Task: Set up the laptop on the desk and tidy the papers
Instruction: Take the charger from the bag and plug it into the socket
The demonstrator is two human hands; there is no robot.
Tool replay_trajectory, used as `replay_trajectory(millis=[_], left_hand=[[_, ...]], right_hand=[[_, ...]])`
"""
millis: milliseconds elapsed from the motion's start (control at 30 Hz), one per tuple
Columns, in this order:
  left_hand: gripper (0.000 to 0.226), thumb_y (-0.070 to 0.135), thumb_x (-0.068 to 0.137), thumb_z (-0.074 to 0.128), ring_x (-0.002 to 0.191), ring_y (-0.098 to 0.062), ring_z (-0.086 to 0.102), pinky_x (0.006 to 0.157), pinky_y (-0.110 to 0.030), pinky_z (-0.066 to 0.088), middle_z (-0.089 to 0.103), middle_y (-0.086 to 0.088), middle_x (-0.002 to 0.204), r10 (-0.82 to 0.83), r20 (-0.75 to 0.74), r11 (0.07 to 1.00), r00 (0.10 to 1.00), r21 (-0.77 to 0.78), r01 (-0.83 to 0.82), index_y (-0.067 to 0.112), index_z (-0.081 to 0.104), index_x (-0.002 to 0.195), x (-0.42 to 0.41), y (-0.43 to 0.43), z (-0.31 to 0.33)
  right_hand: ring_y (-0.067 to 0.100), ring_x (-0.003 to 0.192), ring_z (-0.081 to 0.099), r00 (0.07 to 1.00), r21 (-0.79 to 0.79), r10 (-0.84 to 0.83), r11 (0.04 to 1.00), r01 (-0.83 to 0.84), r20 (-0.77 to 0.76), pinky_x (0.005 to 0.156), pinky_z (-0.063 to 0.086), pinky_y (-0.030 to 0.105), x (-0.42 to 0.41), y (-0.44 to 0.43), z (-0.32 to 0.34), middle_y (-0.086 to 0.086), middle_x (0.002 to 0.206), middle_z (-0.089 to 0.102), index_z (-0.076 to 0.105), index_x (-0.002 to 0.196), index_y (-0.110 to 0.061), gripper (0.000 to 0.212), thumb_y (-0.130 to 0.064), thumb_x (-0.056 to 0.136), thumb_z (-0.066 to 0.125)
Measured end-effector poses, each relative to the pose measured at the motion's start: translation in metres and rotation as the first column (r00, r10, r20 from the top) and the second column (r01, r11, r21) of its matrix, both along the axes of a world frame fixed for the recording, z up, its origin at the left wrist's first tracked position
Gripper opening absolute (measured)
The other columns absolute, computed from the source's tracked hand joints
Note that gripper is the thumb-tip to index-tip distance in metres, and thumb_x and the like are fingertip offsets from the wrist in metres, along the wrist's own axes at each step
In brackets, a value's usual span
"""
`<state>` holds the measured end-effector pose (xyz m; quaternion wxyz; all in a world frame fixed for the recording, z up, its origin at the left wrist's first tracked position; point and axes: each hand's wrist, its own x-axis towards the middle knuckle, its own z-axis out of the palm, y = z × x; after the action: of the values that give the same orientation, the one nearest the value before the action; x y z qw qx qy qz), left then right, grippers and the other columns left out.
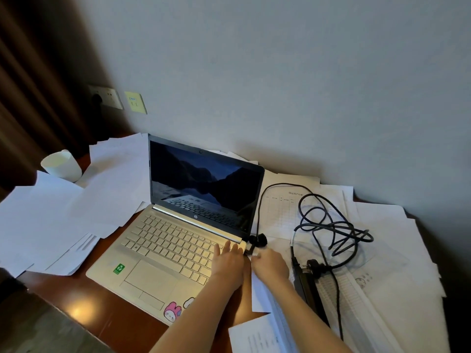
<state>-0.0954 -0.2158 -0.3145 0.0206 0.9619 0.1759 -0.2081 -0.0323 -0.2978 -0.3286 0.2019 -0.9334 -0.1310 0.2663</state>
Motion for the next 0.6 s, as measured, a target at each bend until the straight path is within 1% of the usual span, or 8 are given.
replay_trajectory(millis=[67, 100, 200, 267, 333, 433, 533, 600], left_hand=[[0.055, 0.011, 0.096, 0.038, 0.147, -0.025, 0.004, 0.118, -0.047, 0.003, 0.015, -0.008, 0.157, -0.011, -0.006, 1.0, 1.0, 0.01, 0.011, 0.01, 0.019, 0.148, -0.002, -0.003, 0.002], [0.055, 0.01, 0.096, 0.036, 0.147, -0.025, 0.004, 0.118, -0.047, 0.003, 0.016, -0.008, 0.157, -0.017, -0.003, 1.0, 1.0, 0.005, 0.017, 0.01, 0.02, 0.148, -0.004, -0.005, 0.002], [0.052, 0.013, 0.095, 0.038, 0.146, -0.026, 0.009, 0.118, -0.048, 0.008, 0.02, -0.008, 0.155, -0.031, 0.017, 0.998, 0.999, -0.053, 0.032, 0.012, 0.026, 0.146, -0.004, -0.016, 0.003], [0.05, 0.016, 0.095, 0.042, 0.144, -0.025, 0.016, 0.117, -0.046, 0.013, 0.025, -0.008, 0.153, -0.064, 0.019, 0.994, 0.998, -0.09, 0.065, 0.014, 0.031, 0.144, 0.0, -0.027, 0.005], [0.049, 0.017, 0.095, 0.044, 0.14, -0.024, 0.026, 0.115, -0.042, 0.02, 0.032, -0.008, 0.149, -0.093, 0.032, 0.986, 0.995, -0.133, 0.096, 0.016, 0.033, 0.143, 0.005, -0.039, 0.006], [0.052, 0.02, 0.095, 0.045, 0.136, -0.024, 0.033, 0.112, -0.039, 0.026, 0.037, -0.006, 0.147, -0.117, 0.028, 0.964, 0.993, -0.237, 0.121, 0.019, 0.032, 0.145, 0.011, -0.056, 0.01], [0.051, 0.022, 0.094, 0.047, 0.136, -0.022, 0.035, 0.112, -0.039, 0.029, 0.038, -0.005, 0.147, -0.074, 0.019, 0.911, 0.997, -0.405, 0.075, 0.02, 0.035, 0.143, 0.018, -0.071, 0.018], [0.051, 0.026, 0.092, 0.052, 0.13, -0.022, 0.043, 0.109, -0.034, 0.035, 0.045, -0.007, 0.142, 0.029, 0.005, 0.816, 1.0, -0.578, -0.021, 0.019, 0.037, 0.141, 0.023, -0.08, 0.027]], right_hand=[[0.023, 0.09, 0.054, 0.987, -0.026, 0.052, 0.998, -0.048, 0.15, 0.077, 0.046, 0.033, -0.002, -0.018, 0.012, 0.009, 0.103, 0.06, 0.061, 0.097, -0.011, 0.021, -0.021, 0.094, 0.043], [0.023, 0.098, 0.053, 0.969, -0.068, 0.085, 0.995, -0.071, 0.232, 0.083, 0.046, 0.033, -0.001, -0.027, 0.016, 0.008, 0.11, 0.057, 0.06, 0.103, -0.012, 0.02, -0.019, 0.093, 0.044], [0.025, 0.122, 0.039, 0.919, -0.226, 0.165, 0.97, -0.086, 0.359, 0.097, 0.037, 0.033, 0.001, -0.054, 0.027, 0.008, 0.131, 0.041, 0.044, 0.129, -0.016, 0.041, -0.024, 0.089, 0.052], [0.027, 0.125, 0.036, 0.945, -0.254, 0.114, 0.967, -0.034, 0.307, 0.098, 0.036, 0.034, -0.002, -0.072, 0.028, 0.01, 0.136, 0.033, 0.029, 0.136, -0.018, 0.06, -0.032, 0.086, 0.058], [0.028, 0.121, 0.042, 0.975, -0.223, 0.02, 0.974, 0.031, 0.223, 0.092, 0.042, 0.032, -0.009, -0.087, 0.025, 0.014, 0.138, 0.03, 0.021, 0.138, -0.016, 0.069, -0.033, 0.084, 0.061], [0.026, 0.113, 0.054, 0.985, -0.013, -0.142, 0.99, 0.143, 0.097, 0.081, 0.046, 0.029, -0.017, -0.104, 0.017, 0.014, 0.135, 0.041, 0.013, 0.144, -0.014, 0.072, -0.024, 0.089, 0.057], [0.025, 0.113, 0.056, 0.988, 0.105, -0.147, 0.985, 0.14, 0.057, 0.083, 0.047, 0.028, -0.016, -0.116, 0.023, 0.008, 0.13, 0.053, 0.023, 0.141, -0.017, 0.062, -0.019, 0.089, 0.057], [0.023, 0.111, 0.056, 0.973, 0.236, -0.225, 0.945, 0.228, -0.041, 0.081, 0.044, 0.025, -0.011, -0.123, 0.028, 0.007, 0.128, 0.055, 0.037, 0.133, -0.017, 0.054, -0.016, 0.086, 0.063]])
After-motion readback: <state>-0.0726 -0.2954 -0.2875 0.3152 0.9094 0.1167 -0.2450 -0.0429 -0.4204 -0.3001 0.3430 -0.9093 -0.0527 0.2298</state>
